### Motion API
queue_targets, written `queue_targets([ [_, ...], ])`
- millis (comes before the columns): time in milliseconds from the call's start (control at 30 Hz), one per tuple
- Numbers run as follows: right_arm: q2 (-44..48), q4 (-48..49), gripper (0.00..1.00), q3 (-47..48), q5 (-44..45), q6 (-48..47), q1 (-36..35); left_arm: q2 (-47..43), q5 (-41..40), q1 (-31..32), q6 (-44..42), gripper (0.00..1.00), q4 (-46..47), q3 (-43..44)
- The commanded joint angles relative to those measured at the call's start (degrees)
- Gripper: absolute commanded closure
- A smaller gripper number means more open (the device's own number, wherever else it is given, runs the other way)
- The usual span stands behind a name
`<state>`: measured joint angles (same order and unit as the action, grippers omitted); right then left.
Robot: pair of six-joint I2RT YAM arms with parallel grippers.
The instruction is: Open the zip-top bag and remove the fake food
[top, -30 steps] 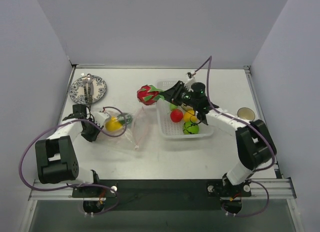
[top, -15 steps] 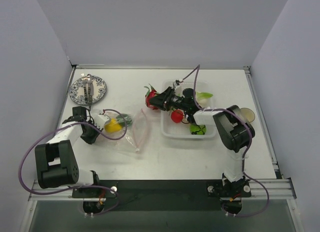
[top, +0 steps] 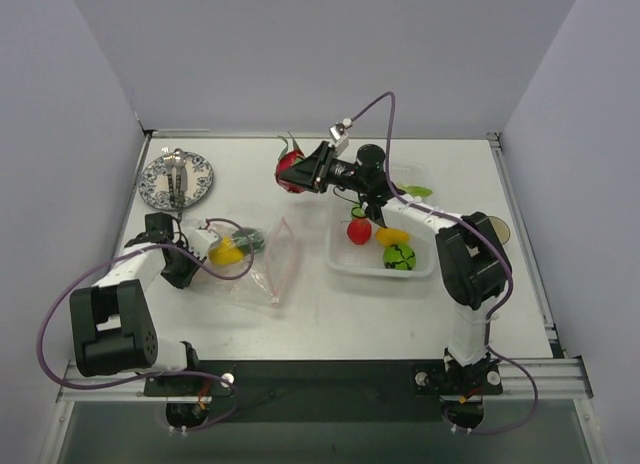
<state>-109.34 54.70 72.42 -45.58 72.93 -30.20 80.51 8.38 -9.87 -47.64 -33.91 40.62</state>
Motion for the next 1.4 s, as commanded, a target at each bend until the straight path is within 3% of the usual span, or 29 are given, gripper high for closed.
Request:
queue_targets([
  [0,6.4,-4.1,1.00,2.1,0.8,-7.4,0.6,2.3,-1.5,-0.7,-0.4,0.74,-5.3,-3.5],
  [167,15.0,-30.4,1.00,2.4,7.9,-27.5,1.7,2.3,-0.9,-0.7,-0.4,0.74,-5.5,-3.4],
  [267,19.7,-41.1,1.00,2.2,13.8,-35.5,1.9,2.5,0.0,-0.6,0.1,0.74,-6.2,-2.5],
  [600,22.9,-49.9,1.00,-2.8,16.8,-41.0,4.7,0.6,0.9,-0.6,-0.2,0.74,-9.7,0.3],
  [800,20.3,-57.0,1.00,-1.6,25.0,-44.7,5.2,-0.8,2.1,-0.7,0.4,0.73,-12.1,1.7],
  [867,19.2,-59.6,0.77,-0.5,27.1,-46.3,5.2,-1.5,3.6,-0.6,0.9,0.62,-14.1,3.2],
  [900,18.9,-60.5,0.49,-0.2,29.7,-46.6,5.1,-1.8,4.1,-0.6,1.1,0.60,-14.9,4.1],
  [967,19.1,-62.3,0.28,0.4,32.0,-48.4,4.4,-2.7,6.0,-0.6,1.4,0.54,-17.7,7.1],
  [1000,19.4,-62.8,0.00,1.0,35.4,-48.9,4.0,-3.0,6.7,-0.6,1.7,0.51,-18.8,8.3],
  [1167,24.2,-64.8,0.00,2.0,53.7,-59.3,-3.9,-3.8,10.5,-0.5,2.5,0.44,-26.1,17.5],
  [1233,25.7,-61.9,0.00,0.9,63.7,-63.8,-11.4,-4.2,11.4,-0.5,2.6,0.43,-28.0,20.3],
  [1367,29.2,-53.0,0.00,-5.6,66.1,-62.5,-15.2,-4.7,13.7,-0.4,3.5,0.43,-31.3,25.5],
])
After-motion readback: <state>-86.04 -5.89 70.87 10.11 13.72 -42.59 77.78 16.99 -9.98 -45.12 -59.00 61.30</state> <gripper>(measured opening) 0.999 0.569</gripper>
